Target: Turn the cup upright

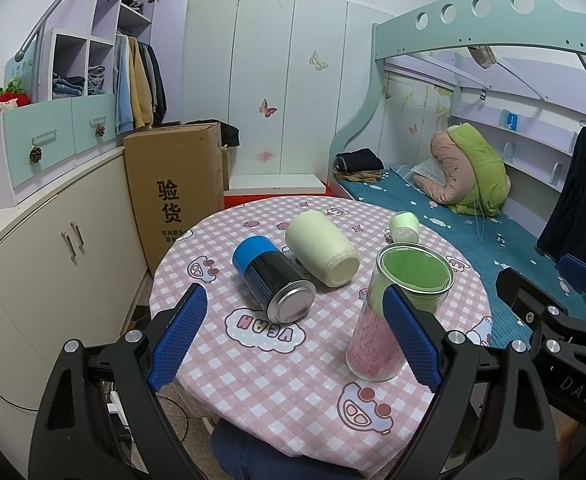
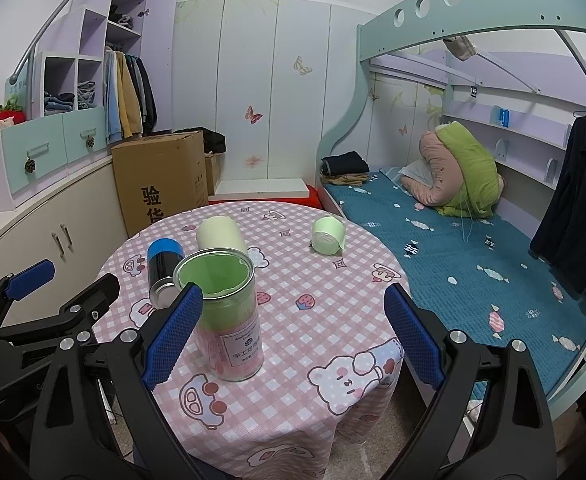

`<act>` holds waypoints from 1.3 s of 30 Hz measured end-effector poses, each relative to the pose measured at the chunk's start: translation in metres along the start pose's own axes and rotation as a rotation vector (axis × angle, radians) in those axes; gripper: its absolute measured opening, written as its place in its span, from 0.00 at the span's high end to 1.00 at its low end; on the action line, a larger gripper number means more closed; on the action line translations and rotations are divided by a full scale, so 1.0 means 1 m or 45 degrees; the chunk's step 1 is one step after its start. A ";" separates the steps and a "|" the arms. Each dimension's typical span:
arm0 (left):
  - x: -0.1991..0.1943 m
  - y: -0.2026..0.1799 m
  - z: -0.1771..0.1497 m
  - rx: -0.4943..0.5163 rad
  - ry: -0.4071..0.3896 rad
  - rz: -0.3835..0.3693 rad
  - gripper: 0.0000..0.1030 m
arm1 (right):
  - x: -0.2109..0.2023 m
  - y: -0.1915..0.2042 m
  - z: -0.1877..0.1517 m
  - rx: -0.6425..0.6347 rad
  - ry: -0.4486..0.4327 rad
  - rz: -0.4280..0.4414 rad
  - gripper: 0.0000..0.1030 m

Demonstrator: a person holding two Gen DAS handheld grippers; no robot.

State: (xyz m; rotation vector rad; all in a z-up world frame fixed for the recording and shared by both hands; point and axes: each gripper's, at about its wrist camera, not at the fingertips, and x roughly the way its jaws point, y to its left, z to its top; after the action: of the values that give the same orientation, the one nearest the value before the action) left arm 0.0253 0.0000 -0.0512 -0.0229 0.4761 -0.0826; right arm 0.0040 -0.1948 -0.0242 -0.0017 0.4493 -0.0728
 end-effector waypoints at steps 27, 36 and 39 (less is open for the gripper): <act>-0.003 -0.001 0.001 0.030 -0.018 0.072 0.16 | 0.001 0.003 0.003 -0.003 0.005 0.002 0.10; -0.003 -0.002 0.000 0.039 -0.017 0.079 0.16 | 0.001 0.004 0.003 -0.002 0.003 0.001 0.10; -0.003 -0.002 0.000 0.036 -0.016 0.076 0.16 | 0.001 0.004 0.003 -0.001 0.003 0.002 0.10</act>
State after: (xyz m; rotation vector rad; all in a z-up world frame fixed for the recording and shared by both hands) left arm 0.0226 -0.0013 -0.0500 0.0184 0.4623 -0.0308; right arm 0.0063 -0.1911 -0.0224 -0.0019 0.4515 -0.0710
